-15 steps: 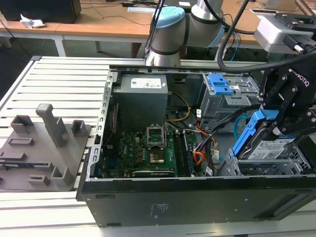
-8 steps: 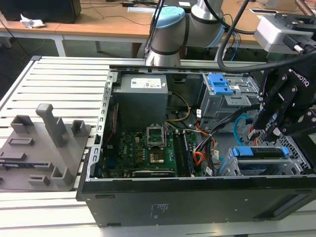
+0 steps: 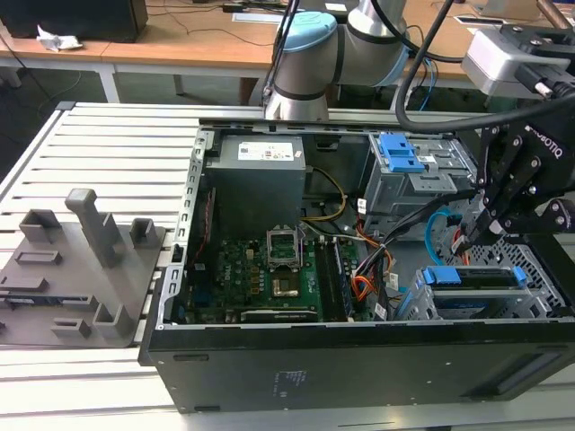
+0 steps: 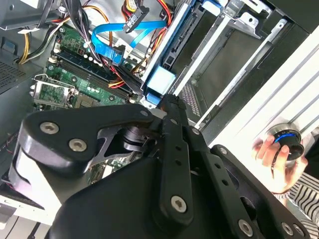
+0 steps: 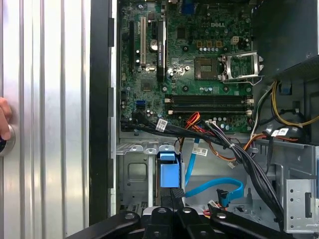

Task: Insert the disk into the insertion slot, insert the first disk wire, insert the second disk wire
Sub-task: 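Insert the disk into the insertion slot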

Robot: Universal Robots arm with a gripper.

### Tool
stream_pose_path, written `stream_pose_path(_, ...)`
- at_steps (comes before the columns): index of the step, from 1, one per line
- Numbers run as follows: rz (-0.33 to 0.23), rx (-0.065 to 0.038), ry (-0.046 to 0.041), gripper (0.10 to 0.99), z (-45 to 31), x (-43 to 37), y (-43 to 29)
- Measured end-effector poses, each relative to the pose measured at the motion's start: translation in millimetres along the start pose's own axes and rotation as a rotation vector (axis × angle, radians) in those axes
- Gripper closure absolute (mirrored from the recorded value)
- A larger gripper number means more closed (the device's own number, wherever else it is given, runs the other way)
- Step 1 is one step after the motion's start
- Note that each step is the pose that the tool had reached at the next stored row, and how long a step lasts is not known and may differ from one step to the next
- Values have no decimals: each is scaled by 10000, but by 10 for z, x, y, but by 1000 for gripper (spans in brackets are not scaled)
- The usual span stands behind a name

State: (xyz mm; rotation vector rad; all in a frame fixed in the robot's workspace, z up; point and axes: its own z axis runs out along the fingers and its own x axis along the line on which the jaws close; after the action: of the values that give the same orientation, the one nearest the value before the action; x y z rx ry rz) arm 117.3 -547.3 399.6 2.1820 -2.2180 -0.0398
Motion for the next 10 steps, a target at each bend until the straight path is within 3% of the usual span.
stream_pose_path(4,1,-5,-1,980,13,-4,-93)
stream_pose_path(10,0,-6,-1,980,102,-4,-98)
